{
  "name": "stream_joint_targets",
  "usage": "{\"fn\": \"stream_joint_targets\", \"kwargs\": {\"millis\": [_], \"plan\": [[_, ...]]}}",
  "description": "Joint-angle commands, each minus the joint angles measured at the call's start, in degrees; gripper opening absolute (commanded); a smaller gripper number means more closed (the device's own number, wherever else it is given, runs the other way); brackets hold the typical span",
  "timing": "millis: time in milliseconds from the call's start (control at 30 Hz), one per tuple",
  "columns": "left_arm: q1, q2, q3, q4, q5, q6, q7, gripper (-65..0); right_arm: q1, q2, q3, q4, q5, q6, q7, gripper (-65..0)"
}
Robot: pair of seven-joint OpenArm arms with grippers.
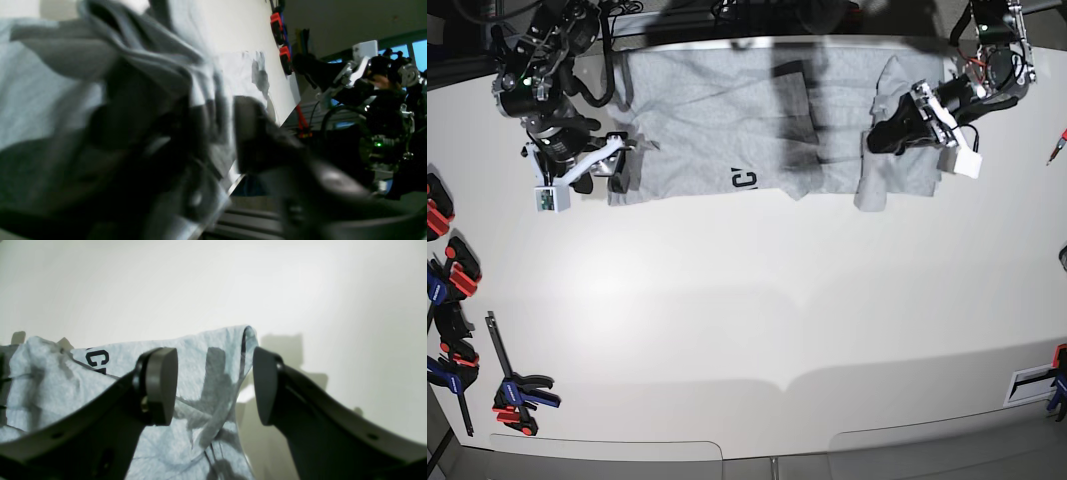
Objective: Fold the T-shirt properly
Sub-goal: 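Grasp the strip's other end with the left gripper and fold it inward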
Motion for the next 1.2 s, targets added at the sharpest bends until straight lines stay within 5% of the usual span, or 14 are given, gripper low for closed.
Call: {"fn": "stream_joint_targets", "kwargs": {"millis": [0, 400, 467, 533, 567, 900, 1000, 1167], "plan": [[-0.4, -0.8, -0.3, 1.8, -1.6, -0.5, -0.4, -37.2, 0.6, 0.2, 0.2, 1.1, 0.7, 0.1, 1.5, -31.4], [-0.4, -2.1, -0.3, 11.8, -1.2, -0.5, 2.1, -37.1, 0.6, 0.2, 0.3, 1.1, 0.4, 0.2, 1.5, -31.4], [-0.4, -2.5, -0.4, 11.8, 5.8, -0.5, 1.5, -41.7, 0.6, 0.2, 0.3, 1.1, 0.4, 0.2, 1.5, -31.4], [0.0, -2.7, -0.4, 11.5, 14.5, -0.5, -1.0, -61.1, 0.6, 0.2, 0.2, 1.1, 0.5, 0.2, 1.5, -31.4], [0.2, -2.7, -0.4, 11.2, 18.6, -0.5, -2.1, -65.0, 0.6, 0.2, 0.2, 1.1, 0.5, 0.2, 1.5, -31.4], [4.7, -2.7, -0.4, 10.3, 43.6, 0.0, -13.2, -65.0, 0.6, 0.2, 0.3, 1.1, 1.8, 0.2, 1.5, -31.4], [6.0, -2.7, -0.3, 10.3, 41.9, 0.7, -12.9, -65.0, 0.6, 0.2, 0.2, 1.1, 1.9, 0.2, 1.5, -31.4], [8.3, -2.4, 0.7, 10.3, 11.4, -0.5, -2.0, -65.0, 0.6, 0.2, 0.2, 1.1, 2.0, 0.2, 1.7, -31.4]]}}
